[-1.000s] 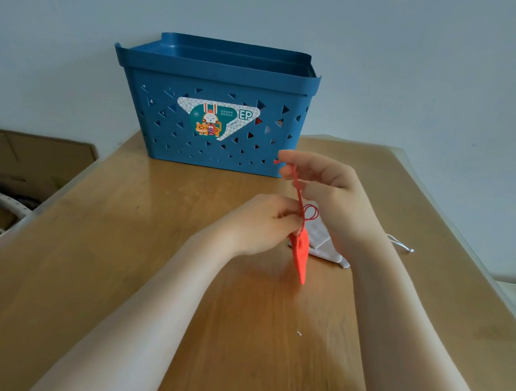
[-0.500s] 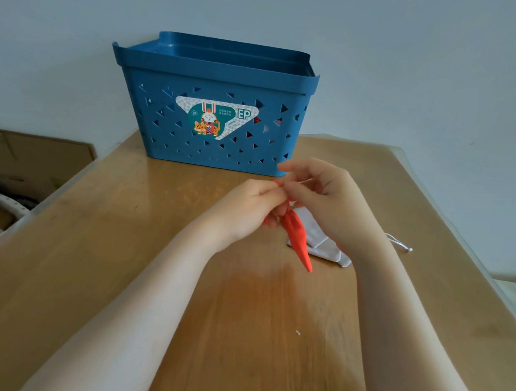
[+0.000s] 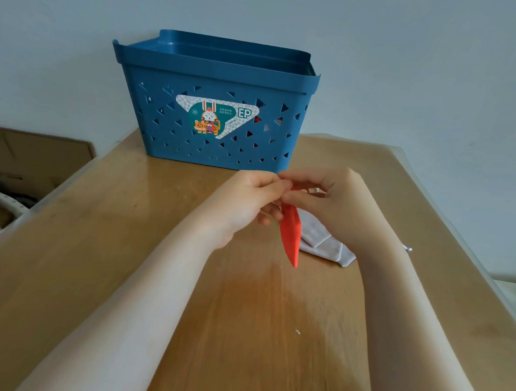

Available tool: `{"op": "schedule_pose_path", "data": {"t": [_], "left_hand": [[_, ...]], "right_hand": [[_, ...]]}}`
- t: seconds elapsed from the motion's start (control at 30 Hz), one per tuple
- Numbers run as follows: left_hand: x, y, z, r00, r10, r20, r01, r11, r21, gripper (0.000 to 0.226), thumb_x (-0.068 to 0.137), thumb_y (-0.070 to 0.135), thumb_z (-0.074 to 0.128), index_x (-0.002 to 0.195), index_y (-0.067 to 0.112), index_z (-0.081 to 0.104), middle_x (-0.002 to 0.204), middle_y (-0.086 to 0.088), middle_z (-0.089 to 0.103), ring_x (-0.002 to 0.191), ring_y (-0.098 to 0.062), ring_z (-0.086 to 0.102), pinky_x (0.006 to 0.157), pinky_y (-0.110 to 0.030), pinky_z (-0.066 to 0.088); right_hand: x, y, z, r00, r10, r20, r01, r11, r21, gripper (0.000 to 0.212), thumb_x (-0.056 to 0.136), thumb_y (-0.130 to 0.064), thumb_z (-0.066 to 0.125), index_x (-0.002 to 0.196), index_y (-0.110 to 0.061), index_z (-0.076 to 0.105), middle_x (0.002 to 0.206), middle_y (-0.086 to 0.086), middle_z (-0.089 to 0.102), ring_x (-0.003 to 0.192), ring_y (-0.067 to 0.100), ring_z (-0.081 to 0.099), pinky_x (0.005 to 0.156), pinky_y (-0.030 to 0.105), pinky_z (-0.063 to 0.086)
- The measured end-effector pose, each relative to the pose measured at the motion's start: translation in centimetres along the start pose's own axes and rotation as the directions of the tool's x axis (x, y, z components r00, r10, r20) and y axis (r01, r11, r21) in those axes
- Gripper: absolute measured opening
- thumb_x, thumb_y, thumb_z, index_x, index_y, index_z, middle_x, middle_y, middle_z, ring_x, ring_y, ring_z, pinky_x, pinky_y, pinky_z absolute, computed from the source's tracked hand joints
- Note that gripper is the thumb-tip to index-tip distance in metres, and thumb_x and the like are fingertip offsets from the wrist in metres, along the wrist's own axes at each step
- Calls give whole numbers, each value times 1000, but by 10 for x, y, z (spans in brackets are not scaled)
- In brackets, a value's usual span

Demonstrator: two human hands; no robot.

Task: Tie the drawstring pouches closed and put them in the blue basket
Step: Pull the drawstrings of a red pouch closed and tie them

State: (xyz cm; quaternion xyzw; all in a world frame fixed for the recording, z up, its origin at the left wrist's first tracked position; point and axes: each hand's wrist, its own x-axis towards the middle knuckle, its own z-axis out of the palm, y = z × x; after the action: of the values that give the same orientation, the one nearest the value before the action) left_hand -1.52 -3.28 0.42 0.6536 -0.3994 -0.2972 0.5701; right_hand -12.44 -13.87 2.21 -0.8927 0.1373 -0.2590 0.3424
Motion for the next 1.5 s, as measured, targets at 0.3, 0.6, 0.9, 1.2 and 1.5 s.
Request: {"op": "schedule_pose_path", "data": {"t": [0.3, 0.6, 0.9, 1.2, 1.5], "left_hand": [[-1, 1, -4, 999, -49, 13, 50, 997, -63, 16, 94, 14, 54, 84, 11, 66, 75, 3, 69, 67, -8, 66, 59, -17, 47], [1, 3, 1, 972, 179, -155, -70, 844, 532, 12, 89, 20, 62, 93, 19, 74, 77, -1, 71, 72, -13, 66, 66, -26, 51], [-2, 5, 6, 946, 244, -214, -37, 735, 677, 13, 84, 18, 60, 84, 23, 71, 86, 3, 63, 79, -14, 57, 66, -31, 47], [3, -4, 13, 851, 305, -428, -184, 936, 302, 9, 87, 18, 64, 84, 24, 57, 83, 4, 70, 72, -15, 68, 73, -40, 57], [1, -3, 22, 872, 311, -377, -254, 947, 195, 7, 86, 18, 67, 81, 13, 65, 77, 4, 71, 73, -6, 68, 72, -22, 53]], "right_hand": [[3, -3, 2, 997, -15, -71, 0, 977, -213, 15, 84, -10, 63, 90, -16, 75, 82, 1, 74, 81, 16, 66, 77, 27, 48], [5, 0, 7, 994, 87, -66, -105, 923, -369, 14, 89, -21, 58, 89, -17, 72, 85, 3, 71, 84, 19, 61, 77, 37, 49], [0, -1, 4, 963, 246, 113, -244, 969, -32, 16, 89, -18, 59, 79, -13, 70, 70, 0, 66, 59, 4, 52, 51, 12, 37], [-1, 6, 8, 908, 364, 210, -389, 543, 744, 19, 94, -12, 51, 81, -8, 64, 63, -2, 51, 52, 6, 40, 43, 14, 30], [2, 6, 11, 923, 363, 129, -297, 456, 839, 17, 91, -12, 55, 78, -6, 64, 60, -1, 51, 51, 6, 43, 43, 15, 38]]}}
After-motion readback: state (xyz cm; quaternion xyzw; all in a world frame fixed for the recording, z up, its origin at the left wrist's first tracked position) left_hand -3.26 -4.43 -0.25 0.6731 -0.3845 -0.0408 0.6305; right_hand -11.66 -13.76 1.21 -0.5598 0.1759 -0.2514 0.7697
